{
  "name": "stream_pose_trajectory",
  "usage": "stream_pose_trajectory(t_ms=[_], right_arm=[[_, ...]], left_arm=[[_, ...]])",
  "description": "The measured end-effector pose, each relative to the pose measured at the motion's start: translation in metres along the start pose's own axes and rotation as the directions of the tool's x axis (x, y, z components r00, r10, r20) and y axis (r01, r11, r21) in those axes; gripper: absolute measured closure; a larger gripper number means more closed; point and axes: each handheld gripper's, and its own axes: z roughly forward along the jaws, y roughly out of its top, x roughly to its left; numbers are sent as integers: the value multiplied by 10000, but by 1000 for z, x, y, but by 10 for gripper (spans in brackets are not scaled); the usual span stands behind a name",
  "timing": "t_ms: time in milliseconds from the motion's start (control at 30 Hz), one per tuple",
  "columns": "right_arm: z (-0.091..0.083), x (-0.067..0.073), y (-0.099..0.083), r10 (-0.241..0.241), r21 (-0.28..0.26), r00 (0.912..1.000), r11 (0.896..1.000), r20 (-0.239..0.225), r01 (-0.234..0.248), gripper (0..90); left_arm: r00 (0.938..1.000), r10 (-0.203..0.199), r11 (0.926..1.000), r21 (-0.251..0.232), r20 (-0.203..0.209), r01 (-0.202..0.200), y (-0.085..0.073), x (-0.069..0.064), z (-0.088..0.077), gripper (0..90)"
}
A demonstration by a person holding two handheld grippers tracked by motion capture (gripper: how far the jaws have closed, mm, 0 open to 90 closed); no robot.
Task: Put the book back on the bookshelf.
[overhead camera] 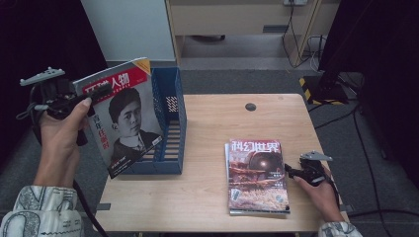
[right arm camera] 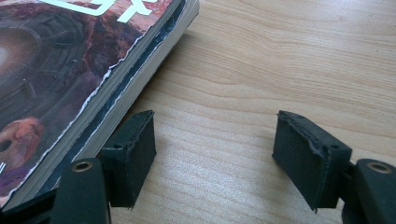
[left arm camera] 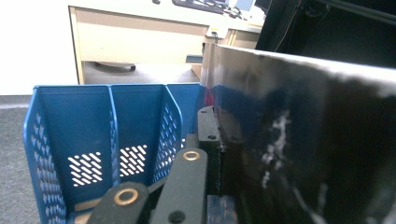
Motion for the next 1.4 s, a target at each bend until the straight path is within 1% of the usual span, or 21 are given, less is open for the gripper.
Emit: stream_pose_trajectory(t_ms=[267,400,433,500,600,633,767,900,967,1100,1167,1200,1267,1333,1400], right_arm=[[0,0,0,3,2,10000,10000,0,-3,298],[0,0,0,31,-11,10000,10000,3,-31,298],[0,0,0,-2,-3,10000,10000,1,2,298],[0,0,0,35,-10,10000,10000,1,-35,297],[0,-2,0,-76,25,9999,10000,-71,76,297],[0,-2,0,-76,25,9999,10000,-71,76,297],[1,-2,1,-13,3,10000,10000,-47,13,296],[1,-1,1,0,7,10000,10000,-41,0,296],[1,-1,1,23,10,10000,10000,-42,-23,296],[1,-2,1,-17,3,10000,10000,-44,17,296],[1,-1,1,19,7,10000,10000,-41,-19,296],[1,-1,1,19,7,10000,10000,-41,-19,296],[1,-1,1,18,9,10000,10000,-41,-18,296],[1,-1,1,-13,4,10000,10000,-39,13,296],[1,-2,1,-36,0,10000,10000,-36,36,296]], left_arm=[[9997,-71,10000,34,-237,72,-1,10,-5,863],[9990,-219,9997,-91,-391,216,-1,17,-11,863],[9990,-219,9997,-91,-391,216,-1,17,-11,863],[9982,-329,9993,-179,-504,321,-1,22,-15,863],[9974,-439,9984,-369,-567,418,-2,28,-19,863],[9974,-439,9984,-369,-567,418,-2,28,-19,863],[9958,-549,9979,-383,-730,523,-2,37,-26,863],[9953,-496,9983,-357,-827,468,-1,38,-31,863],[9950,-419,9989,-251,-906,398,0,41,-34,863],[9944,-390,9990,-246,-982,368,1,45,-37,863],[9937,-376,9989,-314,-1053,344,3,51,-42,863],[9937,-376,9989,-314,-1053,344,3,51,-42,863],[9929,-378,9989,-318,-1128,345,3,55,-45,863],[9921,-333,9991,-284,-1207,301,4,59,-46,863],[9909,-402,9986,-403,-1285,353,5,65,-46,863]])
